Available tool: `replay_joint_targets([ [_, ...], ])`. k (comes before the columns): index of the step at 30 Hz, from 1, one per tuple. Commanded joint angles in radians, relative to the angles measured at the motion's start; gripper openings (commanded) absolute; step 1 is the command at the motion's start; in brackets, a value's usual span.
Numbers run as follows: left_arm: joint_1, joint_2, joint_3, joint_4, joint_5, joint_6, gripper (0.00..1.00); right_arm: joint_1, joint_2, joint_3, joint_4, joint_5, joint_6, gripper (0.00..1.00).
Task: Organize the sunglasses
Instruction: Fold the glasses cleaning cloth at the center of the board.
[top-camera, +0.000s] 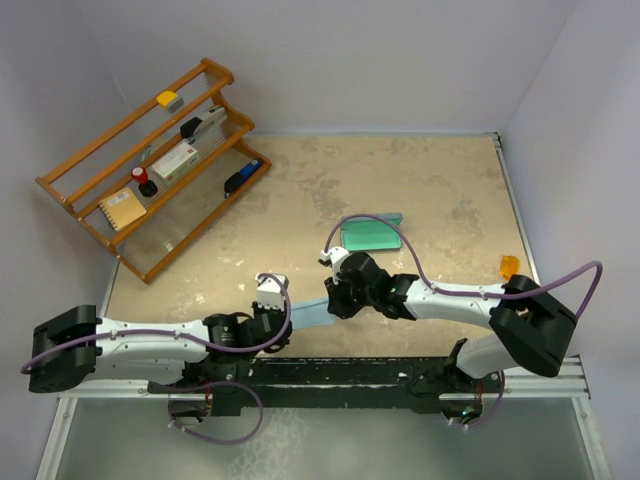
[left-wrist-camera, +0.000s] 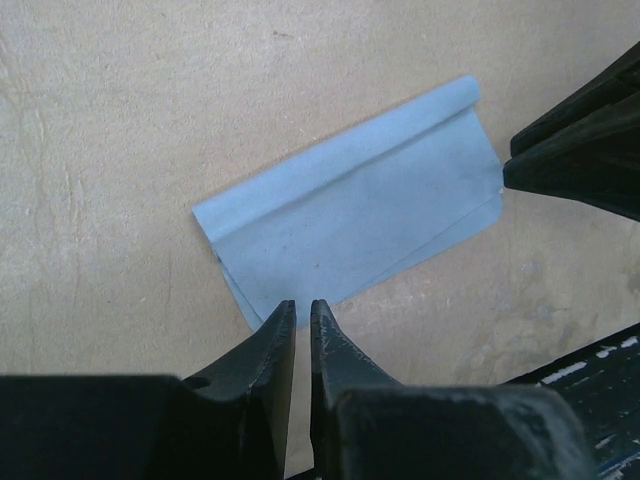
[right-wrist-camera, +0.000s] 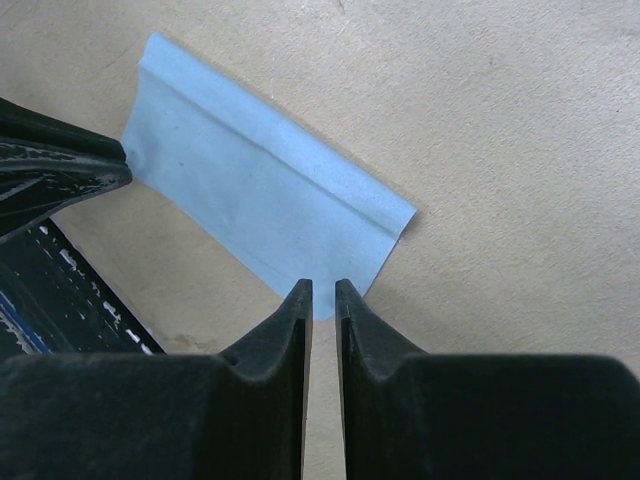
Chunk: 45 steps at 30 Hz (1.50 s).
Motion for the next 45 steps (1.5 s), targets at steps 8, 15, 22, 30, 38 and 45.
replay_joint_targets([
  [8, -0.026, 0.048, 0.046, 0.051, -0.024, 0.006, 0.05, 0.017, -0.023, -0.045, 0.057, -0.017, 0.032, 0.09],
  [15, -0.027, 0.024, 0.045, 0.046, -0.029, 0.007, 0.06, 0.032, -0.033, -0.07, 0.082, -0.011, 0.055, 0.0],
  [22, -0.027, 0.055, 0.054, 0.065, -0.027, 0.012, 0.06, 0.053, -0.035, -0.071, 0.1, -0.002, 0.07, 0.0],
  [30, -0.027, 0.057, 0.051, 0.076, -0.029, 0.013, 0.06, 0.061, -0.021, -0.076, 0.117, 0.015, 0.068, 0.0],
  [38, -0.027, 0.055, 0.057, 0.081, -0.036, 0.016, 0.06, 0.063, -0.003, -0.11, 0.161, 0.019, 0.076, 0.0],
  [45, -0.027, 0.051, 0.059, 0.087, -0.036, 0.017, 0.06, 0.064, 0.008, -0.131, 0.175, 0.024, 0.08, 0.0],
])
